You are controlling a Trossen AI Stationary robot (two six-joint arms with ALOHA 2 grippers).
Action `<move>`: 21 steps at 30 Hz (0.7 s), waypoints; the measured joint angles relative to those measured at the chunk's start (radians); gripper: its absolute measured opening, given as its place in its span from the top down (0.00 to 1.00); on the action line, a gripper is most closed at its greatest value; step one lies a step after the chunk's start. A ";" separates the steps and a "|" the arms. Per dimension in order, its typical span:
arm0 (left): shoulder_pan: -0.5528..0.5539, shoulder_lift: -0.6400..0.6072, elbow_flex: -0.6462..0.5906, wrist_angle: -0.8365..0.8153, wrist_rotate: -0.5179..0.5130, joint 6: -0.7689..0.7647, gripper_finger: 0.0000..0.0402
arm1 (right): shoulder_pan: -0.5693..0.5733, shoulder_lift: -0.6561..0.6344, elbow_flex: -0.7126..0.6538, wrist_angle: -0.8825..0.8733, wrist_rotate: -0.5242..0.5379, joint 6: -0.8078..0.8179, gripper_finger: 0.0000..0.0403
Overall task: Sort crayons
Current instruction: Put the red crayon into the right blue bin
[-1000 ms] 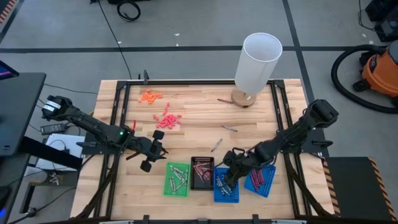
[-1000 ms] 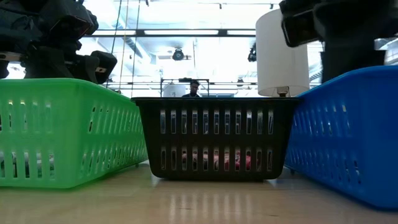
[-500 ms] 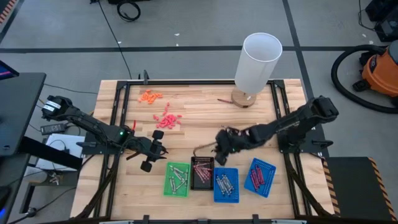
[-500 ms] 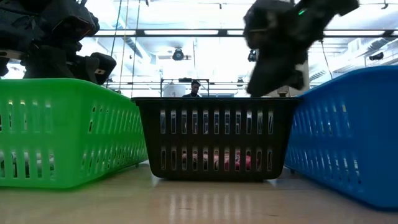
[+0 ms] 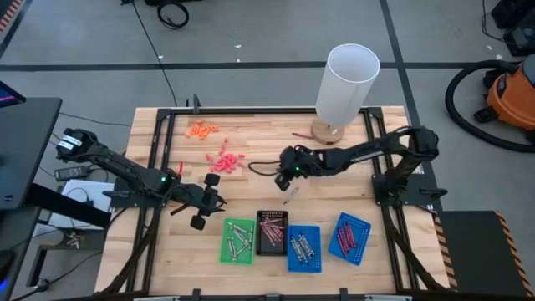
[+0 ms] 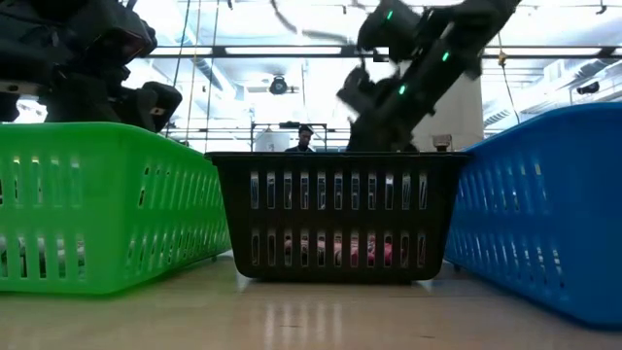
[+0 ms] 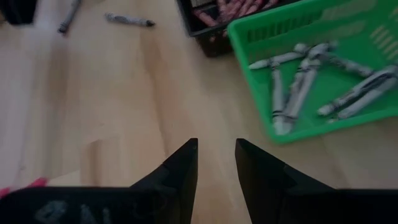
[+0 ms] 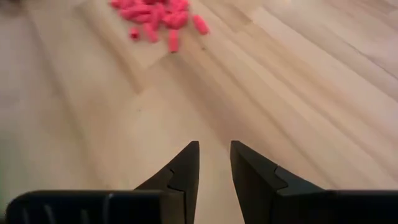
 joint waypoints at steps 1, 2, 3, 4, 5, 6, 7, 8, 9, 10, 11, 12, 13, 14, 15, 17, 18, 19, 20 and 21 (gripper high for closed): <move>0.000 0.000 0.000 -0.003 -0.015 0.003 0.71 | -0.014 0.023 0.000 0.021 0.002 -0.009 0.76; 0.000 0.000 0.000 -0.002 -0.021 0.003 0.71 | -0.026 0.042 0.001 0.034 0.001 -0.018 0.76; 0.000 0.000 0.000 0.000 -0.030 0.002 0.71 | -0.037 0.065 0.005 0.032 0.010 -0.024 0.76; 0.000 0.000 0.000 0.002 -0.037 0.002 0.71 | -0.049 0.088 0.018 0.036 0.034 -0.024 0.77; 0.000 0.000 0.000 0.002 -0.040 0.003 0.71 | -0.063 0.102 0.024 0.026 0.056 -0.022 0.77; 0.000 0.000 0.000 0.002 -0.040 0.003 0.71 | -0.076 0.114 0.033 -0.001 0.086 -0.017 0.78; 0.000 0.000 0.000 0.002 -0.040 0.002 0.71 | -0.093 0.127 0.049 -0.011 0.107 -0.015 0.78; 0.000 0.000 0.000 0.002 -0.040 0.002 0.71 | -0.108 0.139 0.064 -0.020 0.121 -0.014 0.78; 0.000 0.000 0.000 0.003 -0.040 0.003 0.71 | -0.122 0.148 0.079 -0.042 0.133 -0.028 0.78; 0.000 0.000 0.000 0.007 -0.040 0.003 0.71 | -0.133 0.159 0.099 -0.068 0.141 -0.048 0.78; 0.002 0.000 0.000 0.009 -0.040 0.003 0.71 | -0.142 0.176 0.126 -0.093 0.157 -0.063 0.78; 0.004 0.000 0.000 0.011 -0.040 0.003 0.71 | -0.148 0.190 0.152 -0.120 0.172 -0.082 0.78; 0.005 0.000 0.000 0.015 -0.040 0.003 0.71 | -0.152 0.205 0.181 -0.170 0.185 -0.099 0.78; 0.008 0.000 0.000 0.017 -0.040 0.003 0.71 | -0.154 0.224 0.219 -0.222 0.201 -0.107 0.79; 0.012 0.000 0.000 0.017 -0.040 0.003 0.71 | -0.156 0.245 0.261 -0.275 0.205 -0.108 0.79; 0.014 0.000 0.000 0.017 -0.041 0.003 0.71 | -0.169 0.283 0.341 -0.414 0.206 -0.108 0.79; 0.016 0.000 0.000 0.016 -0.041 0.003 0.71 | -0.178 0.303 0.380 -0.471 0.207 -0.108 0.79; 0.017 0.000 0.000 0.014 -0.041 0.003 0.71 | -0.188 0.320 0.414 -0.510 0.213 -0.109 0.79; 0.017 0.000 0.000 0.014 -0.041 0.003 0.71 | -0.197 0.332 0.441 -0.547 0.219 -0.110 0.79; 0.017 0.000 0.000 0.015 -0.041 0.003 0.71 | -0.208 0.341 0.464 -0.582 0.222 -0.111 0.79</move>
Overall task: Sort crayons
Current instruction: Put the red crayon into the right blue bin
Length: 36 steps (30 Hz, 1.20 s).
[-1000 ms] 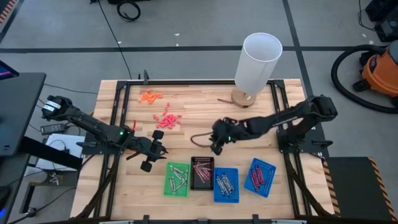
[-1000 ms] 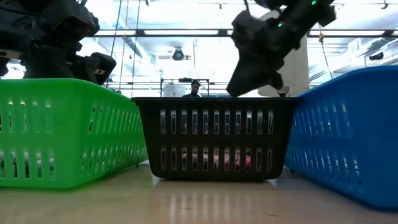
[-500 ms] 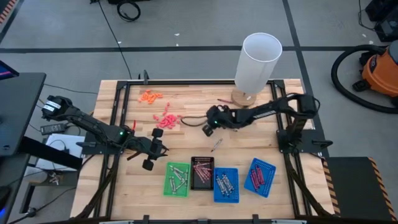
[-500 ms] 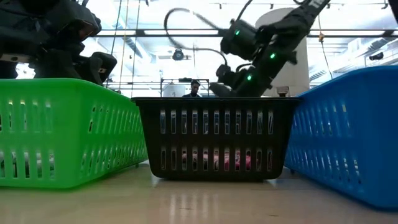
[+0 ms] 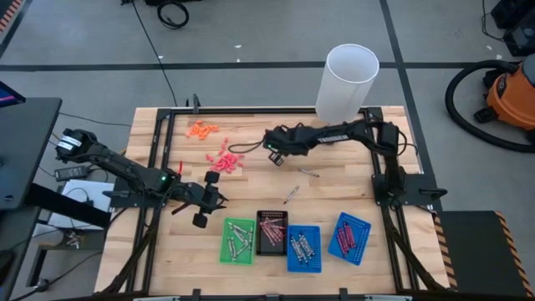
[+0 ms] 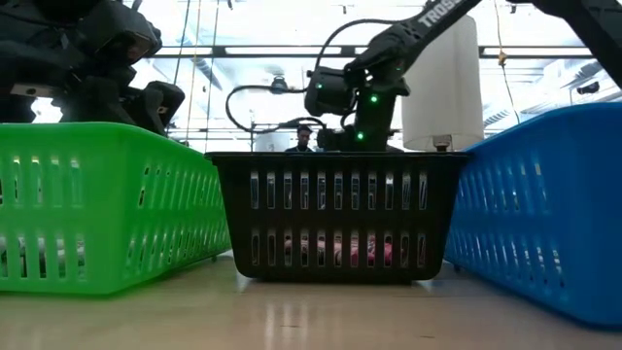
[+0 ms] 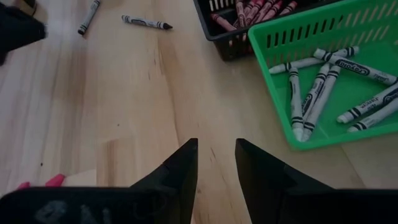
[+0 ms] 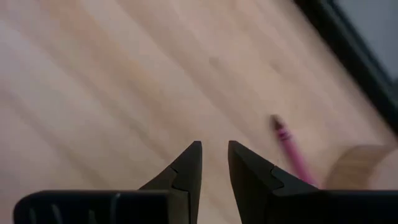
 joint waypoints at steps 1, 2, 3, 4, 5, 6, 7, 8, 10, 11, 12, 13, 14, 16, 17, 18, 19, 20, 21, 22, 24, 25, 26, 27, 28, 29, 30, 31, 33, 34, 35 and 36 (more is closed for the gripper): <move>0.000 0.000 0.000 -0.001 0.000 0.000 0.71 | -0.012 0.008 0.019 -0.015 0.002 -0.008 0.79; 0.000 0.000 0.000 -0.002 0.000 0.000 0.71 | -0.027 0.013 0.031 -0.018 -0.009 -0.026 0.79; 0.000 0.000 0.000 -0.002 0.000 -0.001 0.71 | -0.042 0.015 0.033 -0.024 -0.028 -0.044 0.78; 0.000 0.000 0.000 -0.004 0.000 -0.003 0.71 | -0.059 0.015 0.033 -0.030 -0.057 -0.057 0.78; 0.000 0.000 0.000 -0.007 0.000 -0.005 0.71 | -0.076 0.016 0.032 -0.031 -0.087 -0.070 0.78; 0.000 0.000 0.000 -0.009 0.000 -0.006 0.71 | -0.091 0.016 0.032 -0.029 -0.115 -0.088 0.77; 0.000 0.000 0.000 -0.008 0.000 -0.008 0.71 | -0.104 0.016 0.031 -0.032 -0.134 -0.110 0.76; 0.000 0.000 0.000 -0.009 0.000 -0.010 0.71 | -0.116 0.016 0.030 -0.040 -0.147 -0.129 0.74; -0.001 0.000 0.000 -0.010 0.000 -0.018 0.71 | -0.135 0.016 0.030 -0.054 -0.160 -0.147 0.71; -0.001 0.000 0.000 -0.010 0.000 -0.020 0.71 | -0.142 0.016 0.030 -0.057 -0.164 -0.150 0.68; -0.001 0.000 0.000 -0.011 0.000 -0.023 0.71 | -0.147 0.016 0.030 -0.059 -0.165 -0.149 0.66; -0.001 0.000 0.000 -0.011 0.000 -0.024 0.71 | -0.152 0.016 0.030 -0.063 -0.165 -0.145 0.63; -0.001 0.000 0.000 -0.010 0.000 -0.024 0.71 | -0.158 0.016 0.030 -0.067 -0.170 -0.135 0.61; -0.001 0.000 0.000 -0.011 0.000 -0.025 0.71 | -0.171 0.016 0.030 -0.066 -0.181 -0.127 0.56; -0.001 0.000 0.000 -0.011 0.000 -0.025 0.71 | -0.177 0.016 0.029 -0.066 -0.182 -0.121 0.54; -0.001 0.000 0.000 -0.011 0.000 -0.025 0.71 | -0.183 0.016 0.029 -0.066 -0.183 -0.112 0.52; -0.001 0.000 0.000 -0.011 0.000 -0.026 0.71 | -0.189 0.016 0.029 -0.066 -0.183 -0.104 0.51; -0.001 0.000 0.000 -0.011 0.000 -0.026 0.71 | -0.197 0.016 0.029 -0.066 -0.185 -0.099 0.50; -0.001 0.000 0.000 -0.011 0.000 -0.026 0.71 | -0.203 0.016 0.029 -0.066 -0.197 -0.094 0.49; -0.001 0.000 0.000 -0.012 0.000 -0.027 0.71 | -0.210 0.016 0.029 -0.066 -0.214 -0.092 0.48; -0.001 0.000 0.000 -0.012 0.000 -0.027 0.71 | -0.223 0.016 0.029 -0.067 -0.258 -0.093 0.48; -0.001 0.000 0.000 -0.012 0.000 -0.027 0.71 | -0.230 0.016 0.029 -0.067 -0.281 -0.093 0.48; -0.001 0.000 0.000 -0.012 0.000 -0.027 0.71 | -0.238 0.016 0.029 -0.067 -0.293 -0.094 0.48; -0.001 0.000 0.000 -0.012 0.000 -0.027 0.71 | -0.244 0.016 0.029 -0.068 -0.295 -0.096 0.48; -0.001 0.000 0.000 -0.012 0.000 -0.027 0.71 | -0.251 0.016 0.029 -0.068 -0.295 -0.096 0.48; -0.001 0.000 0.000 -0.012 0.000 -0.027 0.71 | -0.257 0.016 0.029 -0.068 -0.295 -0.096 0.49; -0.001 0.000 0.000 -0.012 0.000 -0.027 0.71 | -0.263 0.016 0.029 -0.069 -0.295 -0.096 0.49; -0.001 0.000 0.000 -0.012 0.000 -0.027 0.71 | -0.269 0.016 0.029 -0.069 -0.302 -0.096 0.49; -0.001 0.000 0.000 -0.012 0.000 -0.027 0.71 | -0.279 0.019 0.029 -0.068 -0.309 -0.095 0.49; -0.001 0.000 0.000 -0.012 0.000 -0.027 0.71 | -0.284 0.023 0.029 -0.069 -0.310 -0.094 0.49; -0.001 0.000 0.000 -0.012 0.000 -0.027 0.71 | -0.287 0.030 0.029 -0.069 -0.315 -0.093 0.49; -0.001 0.000 0.000 -0.012 0.000 -0.027 0.71 | -0.290 0.036 0.029 -0.070 -0.327 -0.093 0.49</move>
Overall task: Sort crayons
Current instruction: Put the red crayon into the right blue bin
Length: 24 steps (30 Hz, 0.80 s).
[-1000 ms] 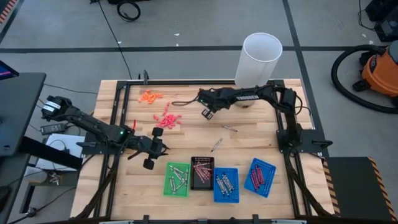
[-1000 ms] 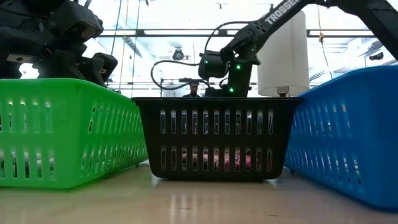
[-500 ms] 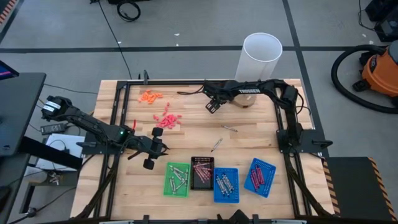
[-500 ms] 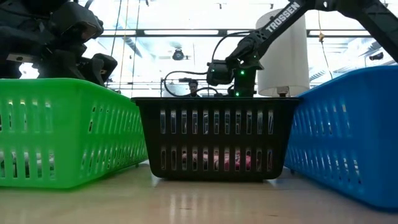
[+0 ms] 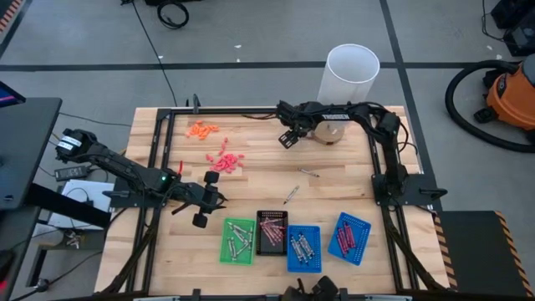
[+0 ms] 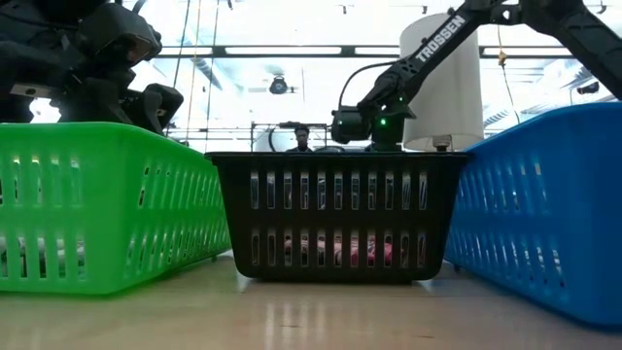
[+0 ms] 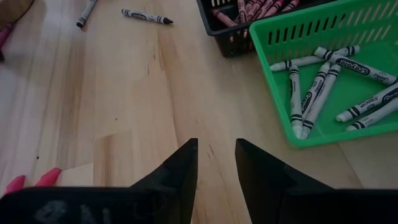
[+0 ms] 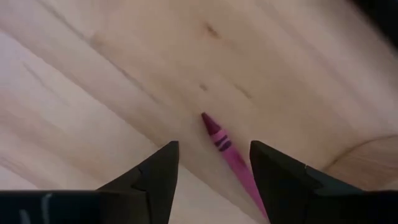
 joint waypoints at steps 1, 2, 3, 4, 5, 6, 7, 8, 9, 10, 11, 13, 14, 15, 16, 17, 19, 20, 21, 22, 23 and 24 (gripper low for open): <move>0.000 0.000 0.000 0.000 0.000 0.000 0.71 | -0.005 0.005 -0.002 -0.002 -0.018 -0.001 0.49; 0.000 0.000 0.000 0.000 0.000 0.000 0.71 | -0.006 0.014 0.001 0.001 -0.035 -0.006 0.49; 0.000 0.000 0.000 0.000 0.000 0.000 0.71 | -0.007 0.018 0.003 0.001 -0.054 -0.008 0.49; 0.000 0.000 0.000 -0.001 0.000 0.000 0.71 | -0.010 0.022 0.003 0.001 -0.064 -0.012 0.49; 0.000 0.000 0.000 -0.001 0.000 0.000 0.71 | -0.012 0.029 0.005 0.000 -0.069 -0.017 0.50; 0.000 0.000 0.000 -0.001 0.000 -0.003 0.71 | -0.012 0.031 0.005 0.000 -0.069 -0.019 0.51; 0.000 0.000 0.000 -0.001 0.000 -0.004 0.71 | -0.012 0.031 0.004 0.001 -0.069 -0.019 0.52; 0.000 0.000 0.000 -0.002 0.000 -0.005 0.71 | -0.012 0.032 0.004 0.001 -0.072 -0.019 0.55; 0.000 0.000 0.000 -0.002 0.000 -0.007 0.71 | -0.012 0.030 0.004 0.002 -0.076 -0.020 0.57; 0.000 0.000 0.000 -0.002 0.000 -0.007 0.71 | -0.012 0.027 0.004 0.003 -0.084 -0.021 0.60; 0.000 0.000 0.000 -0.002 0.000 -0.007 0.71 | -0.011 0.024 0.003 0.005 -0.094 -0.023 0.63; 0.000 0.000 0.000 -0.002 0.000 -0.007 0.71 | -0.006 0.020 0.002 0.006 -0.103 -0.031 0.70; 0.000 0.000 0.000 -0.002 0.000 -0.006 0.71 | -0.002 0.020 0.002 0.006 -0.102 -0.036 0.73; 0.000 0.000 0.000 -0.002 0.000 -0.006 0.71 | 0.004 0.020 0.002 0.007 -0.098 -0.045 0.77; 0.000 0.000 0.000 -0.002 0.000 -0.006 0.71 | 0.008 0.020 0.002 0.007 -0.097 -0.054 0.80; 0.000 0.000 0.000 -0.002 0.000 -0.006 0.71 | 0.011 0.020 0.001 0.007 -0.097 -0.060 0.83; 0.000 0.000 0.000 -0.002 0.000 -0.006 0.71 | 0.019 0.020 0.001 0.006 -0.085 -0.067 0.89; 0.000 0.000 0.000 -0.002 0.000 -0.007 0.71 | 0.023 0.020 0.001 0.007 -0.076 -0.069 0.92; 0.000 0.000 0.000 -0.002 0.000 -0.007 0.71 | 0.026 0.020 0.001 0.007 -0.071 -0.071 0.94; 0.000 0.000 0.000 -0.002 0.000 -0.007 0.71 | 0.028 0.020 0.001 0.006 -0.070 -0.072 0.96; 0.000 0.000 0.000 -0.002 0.000 -0.007 0.71 | 0.029 0.020 0.001 0.006 -0.071 -0.074 0.96; 0.000 0.000 0.000 -0.002 0.000 -0.007 0.71 | 0.032 0.020 0.001 0.006 -0.071 -0.074 0.96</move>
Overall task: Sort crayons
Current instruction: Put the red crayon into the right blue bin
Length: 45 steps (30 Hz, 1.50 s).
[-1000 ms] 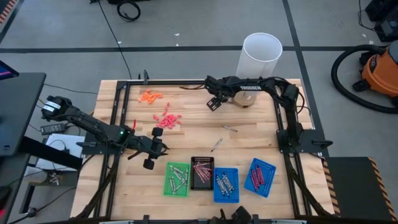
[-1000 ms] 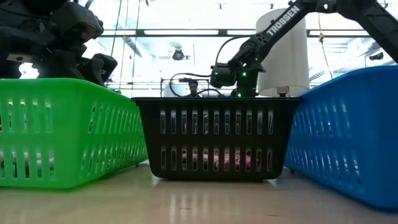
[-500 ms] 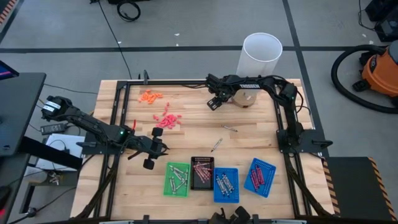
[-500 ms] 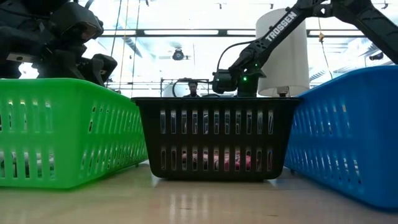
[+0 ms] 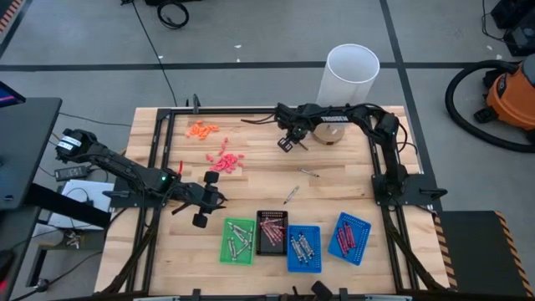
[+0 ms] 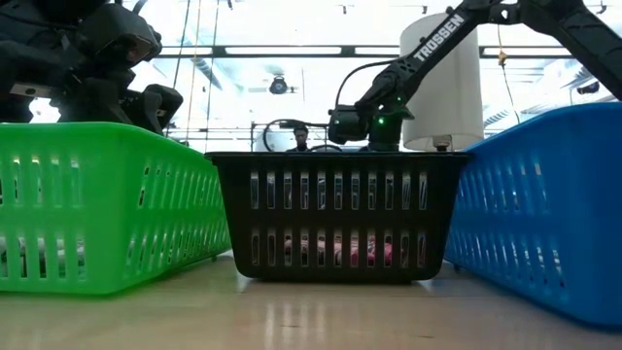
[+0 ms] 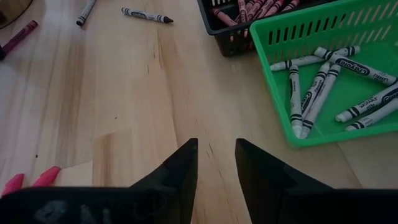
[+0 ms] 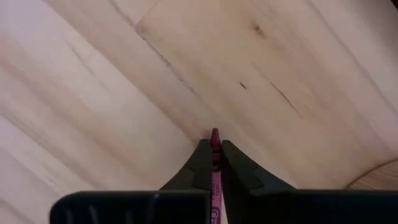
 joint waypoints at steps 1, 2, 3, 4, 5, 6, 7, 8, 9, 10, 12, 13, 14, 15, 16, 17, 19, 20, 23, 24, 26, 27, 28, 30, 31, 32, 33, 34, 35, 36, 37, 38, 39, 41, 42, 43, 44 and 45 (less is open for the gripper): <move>0.000 0.000 0.000 0.000 0.000 0.000 0.71 | 0.003 0.000 0.000 0.000 0.001 0.001 0.96; 0.000 0.000 0.000 0.000 0.000 0.000 0.71 | 0.006 0.000 0.000 0.000 0.003 0.003 0.96; 0.000 0.000 0.000 0.000 0.000 0.000 0.71 | 0.009 0.000 0.000 -0.001 0.003 0.006 0.96; 0.000 0.000 0.000 0.000 0.000 0.000 0.71 | 0.011 -0.003 -0.001 -0.002 0.003 0.008 0.95; 0.000 0.000 0.000 -0.001 0.000 0.000 0.71 | 0.013 -0.005 -0.002 -0.004 0.002 0.010 0.94; 0.000 0.000 0.000 0.000 0.000 0.000 0.71 | 0.017 -0.007 -0.002 -0.005 0.003 0.010 0.93; 0.000 0.000 0.000 0.000 0.000 0.000 0.71 | 0.021 -0.012 -0.004 -0.010 0.001 0.011 0.93; 0.000 0.000 0.000 -0.001 0.000 0.000 0.71 | 0.025 -0.016 -0.005 -0.020 -0.008 0.011 0.92; 0.000 0.000 0.000 0.000 0.000 0.000 0.71 | 0.030 -0.022 -0.006 -0.025 -0.017 0.011 0.92; 0.000 0.000 0.000 -0.001 0.000 0.000 0.71 | 0.035 -0.028 -0.006 -0.025 -0.024 0.011 0.92; 0.000 0.000 0.000 -0.001 0.000 0.000 0.71 | 0.044 -0.047 -0.006 -0.023 -0.032 0.011 0.92; 0.000 0.000 0.000 -0.001 0.000 0.000 0.71 | 0.049 -0.055 -0.006 -0.026 -0.032 0.013 0.92; 0.000 0.000 0.000 -0.001 0.000 0.000 0.71 | 0.055 -0.064 -0.005 -0.029 -0.031 0.016 0.92; 0.000 0.000 0.000 -0.001 0.000 0.000 0.71 | 0.062 -0.070 -0.005 -0.037 -0.030 0.022 0.92; 0.000 0.000 0.000 -0.001 0.000 0.000 0.71 | 0.070 -0.077 -0.005 -0.046 -0.028 0.023 0.92; 0.000 0.000 0.000 -0.001 0.000 0.000 0.71 | 0.080 -0.086 -0.005 -0.051 -0.027 0.030 0.92; 0.000 0.000 0.000 -0.001 0.000 0.000 0.71 | 0.102 -0.108 -0.005 -0.058 -0.041 0.045 0.92; 0.000 0.000 0.000 -0.001 0.000 0.000 0.71 | 0.114 -0.120 -0.005 -0.064 -0.053 0.054 0.92; 0.000 0.000 0.000 -0.001 0.000 -0.001 0.71 | 0.157 -0.153 -0.005 -0.080 -0.068 0.084 0.92; 0.000 0.000 0.000 -0.001 0.000 -0.001 0.71 | 0.173 -0.164 -0.005 -0.085 -0.067 0.091 0.92; 0.000 0.000 0.000 -0.002 0.000 -0.001 0.71 | 0.209 -0.187 -0.004 -0.095 -0.066 0.114 0.92; 0.000 0.000 0.000 -0.003 0.000 -0.001 0.71 | 0.227 -0.198 -0.004 -0.098 -0.067 0.128 0.92; 0.000 0.000 0.000 -0.005 0.000 -0.001 0.71 | 0.245 -0.207 -0.004 -0.103 -0.067 0.143 0.92; 0.000 0.000 0.000 -0.008 0.000 -0.001 0.71 | 0.280 -0.225 -0.004 -0.112 -0.067 0.169 0.92; 0.000 0.000 0.000 -0.008 0.000 -0.001 0.71 | 0.300 -0.234 -0.004 -0.116 -0.066 0.184 0.92; 0.000 0.000 0.000 -0.008 0.000 -0.005 0.71 | 0.319 -0.241 -0.003 -0.120 -0.066 0.199 0.92; 0.000 0.000 0.000 -0.008 0.000 -0.010 0.71 | 0.338 -0.249 -0.003 -0.126 -0.065 0.212 0.92; 0.000 0.000 0.000 -0.008 0.000 -0.014 0.71 | 0.360 -0.258 -0.003 -0.133 -0.064 0.228 0.92; 0.000 0.000 0.000 -0.008 0.000 -0.020 0.71 | 0.383 -0.267 -0.003 -0.140 -0.064 0.245 0.92; 0.000 0.000 0.000 -0.008 0.000 -0.025 0.71 | 0.408 -0.276 -0.003 -0.146 -0.064 0.262 0.92; 0.000 0.000 0.000 -0.008 0.000 -0.029 0.71 | 0.433 -0.285 -0.003 -0.155 -0.064 0.280 0.92; 0.000 0.000 0.000 -0.008 0.000 -0.035 0.71 | 0.458 -0.294 -0.002 -0.168 -0.063 0.304 0.92; 0.000 0.000 0.000 -0.008 0.000 -0.037 0.71 | 0.483 -0.301 -0.002 -0.180 -0.059 0.328 0.92; 0.000 0.000 0.000 -0.008 0.000 -0.040 0.71 | 0.537 -0.313 -0.002 -0.204 -0.038 0.376 0.92; 0.000 0.000 0.000 -0.008 0.000 -0.043 0.71 | 0.564 -0.318 -0.002 -0.219 -0.026 0.402 0.92; 0.000 0.000 0.000 -0.008 0.000 -0.044 0.71 | 0.591 -0.323 -0.002 -0.233 -0.012 0.431 0.92; 0.000 0.000 0.000 -0.008 0.000 -0.044 0.71 | 0.617 -0.327 -0.002 -0.247 -0.001 0.460 0.92; 0.000 0.000 0.000 -0.008 0.000 -0.044 0.71 | 0.644 -0.331 -0.002 -0.259 0.010 0.489 0.92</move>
